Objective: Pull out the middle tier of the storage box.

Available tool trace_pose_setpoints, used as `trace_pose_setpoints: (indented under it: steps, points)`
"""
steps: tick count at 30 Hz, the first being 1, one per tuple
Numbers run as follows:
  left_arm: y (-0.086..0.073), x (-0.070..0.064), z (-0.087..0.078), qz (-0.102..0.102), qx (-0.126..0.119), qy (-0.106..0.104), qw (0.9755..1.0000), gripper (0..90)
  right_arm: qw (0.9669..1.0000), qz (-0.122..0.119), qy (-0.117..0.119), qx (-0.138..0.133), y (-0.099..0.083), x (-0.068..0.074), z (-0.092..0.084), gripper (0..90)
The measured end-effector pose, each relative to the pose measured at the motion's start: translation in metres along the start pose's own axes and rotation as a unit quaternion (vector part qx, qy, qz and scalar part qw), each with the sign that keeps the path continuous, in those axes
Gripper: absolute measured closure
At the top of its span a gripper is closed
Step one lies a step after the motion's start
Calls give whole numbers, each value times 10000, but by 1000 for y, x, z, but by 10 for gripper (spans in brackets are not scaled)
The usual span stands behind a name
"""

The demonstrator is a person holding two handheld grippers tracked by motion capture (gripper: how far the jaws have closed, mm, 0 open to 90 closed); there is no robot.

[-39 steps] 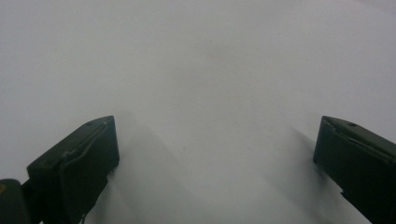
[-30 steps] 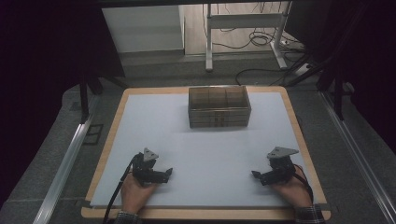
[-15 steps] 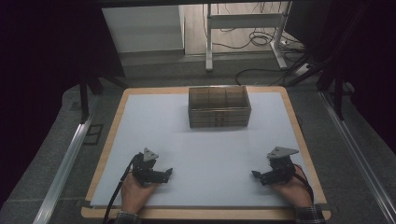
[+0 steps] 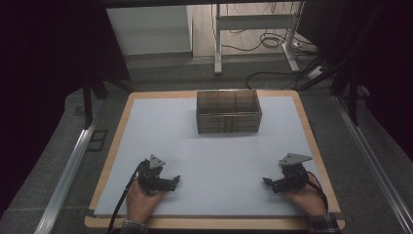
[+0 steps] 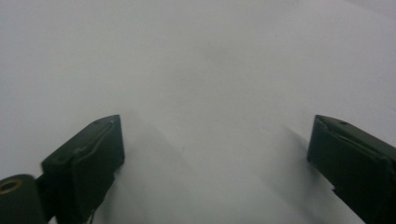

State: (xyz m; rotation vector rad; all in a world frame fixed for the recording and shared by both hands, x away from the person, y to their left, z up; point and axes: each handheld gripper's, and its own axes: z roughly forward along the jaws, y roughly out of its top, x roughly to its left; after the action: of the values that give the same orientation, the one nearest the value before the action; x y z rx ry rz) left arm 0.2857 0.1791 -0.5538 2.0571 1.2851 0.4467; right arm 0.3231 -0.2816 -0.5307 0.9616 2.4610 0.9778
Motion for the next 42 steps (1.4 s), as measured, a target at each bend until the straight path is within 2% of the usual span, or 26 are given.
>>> trace_pose_setpoints:
  steps: [10, 26, 36, 42]
  points:
    - [0, 0, 0, 2, 0, 1, 10000, 0, 9997, -234, -101, 51, 4, 2, -5, 104]
    - [0, 0, 0, 0, -2, -1, 10000, 0, 9978, -637, -130, 95, 28, 7, -7, 211]
    - [0, 0, 0, 0, -1, 0, 10000, 0, 9939, -1046, -306, 150, 44, 14, -1, 251]
    - [0, 0, 0, 1, 0, 1, 10000, 0, 9892, -1373, -481, 175, 54, 20, 2, 299]
